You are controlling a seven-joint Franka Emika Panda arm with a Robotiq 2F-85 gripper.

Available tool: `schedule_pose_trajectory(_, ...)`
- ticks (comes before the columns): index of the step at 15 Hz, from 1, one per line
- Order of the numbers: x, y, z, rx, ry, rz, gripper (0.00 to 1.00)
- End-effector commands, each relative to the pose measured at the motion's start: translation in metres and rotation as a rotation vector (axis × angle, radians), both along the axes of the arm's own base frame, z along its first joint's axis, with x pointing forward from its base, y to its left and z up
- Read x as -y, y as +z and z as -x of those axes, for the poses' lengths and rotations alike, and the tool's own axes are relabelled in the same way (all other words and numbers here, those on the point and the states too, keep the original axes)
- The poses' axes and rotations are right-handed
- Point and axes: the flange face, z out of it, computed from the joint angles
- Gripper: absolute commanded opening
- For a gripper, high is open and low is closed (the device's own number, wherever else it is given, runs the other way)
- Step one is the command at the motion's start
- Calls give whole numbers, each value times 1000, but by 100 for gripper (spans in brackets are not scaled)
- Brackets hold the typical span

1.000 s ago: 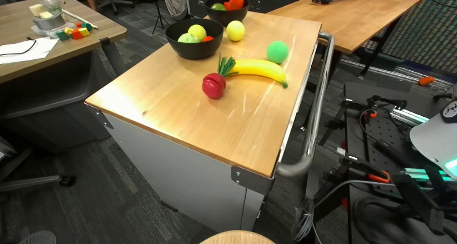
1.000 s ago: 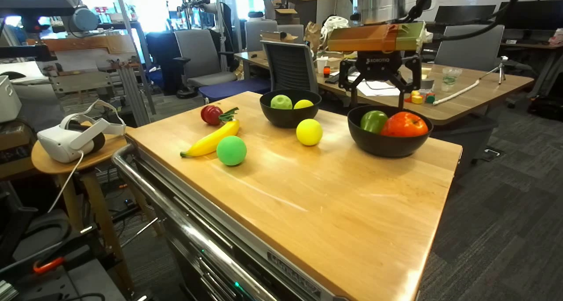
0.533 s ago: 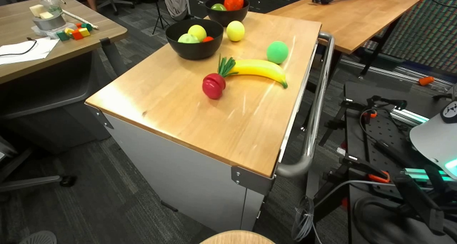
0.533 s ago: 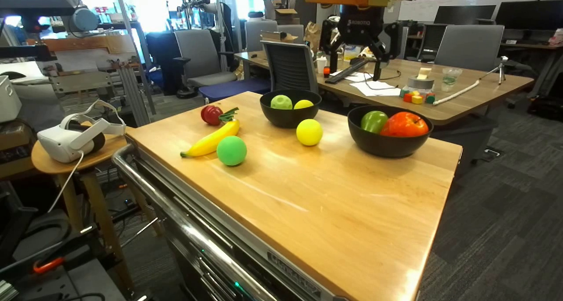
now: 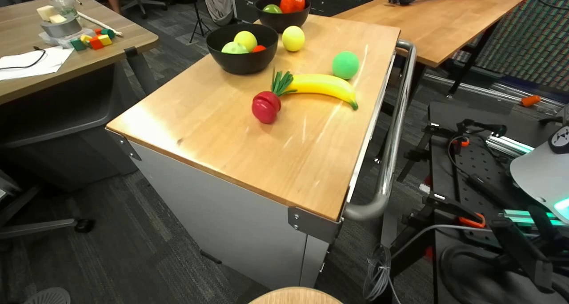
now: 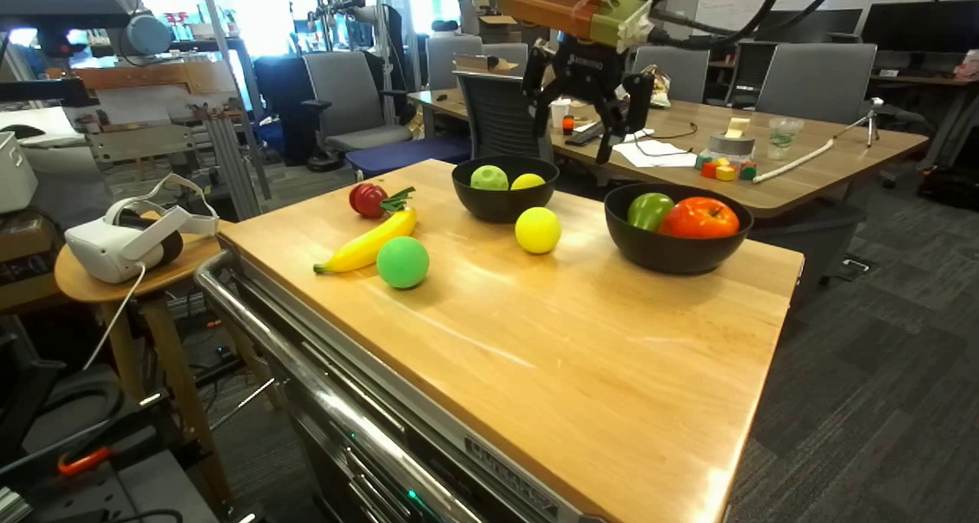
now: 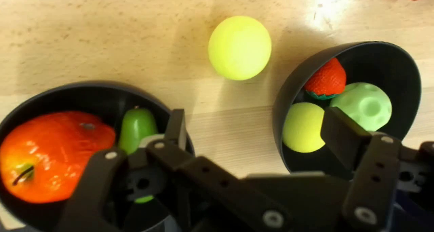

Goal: Place the fruits and vegetables inside the two black bowls

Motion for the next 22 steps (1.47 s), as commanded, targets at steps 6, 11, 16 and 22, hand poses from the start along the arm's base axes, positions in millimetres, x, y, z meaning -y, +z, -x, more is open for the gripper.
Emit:
schedule_pose_trajectory(6,-43,-46,15,-38,-186,4,100)
schedule_pose_trajectory(11,-56,-57,18,-26,-200,104,100)
schedule_pose_trajectory(16,-46,-51,32,-30,-197,125,100)
schedule_pose_trajectory(22,-31,-63,40,-18,-231,137,100)
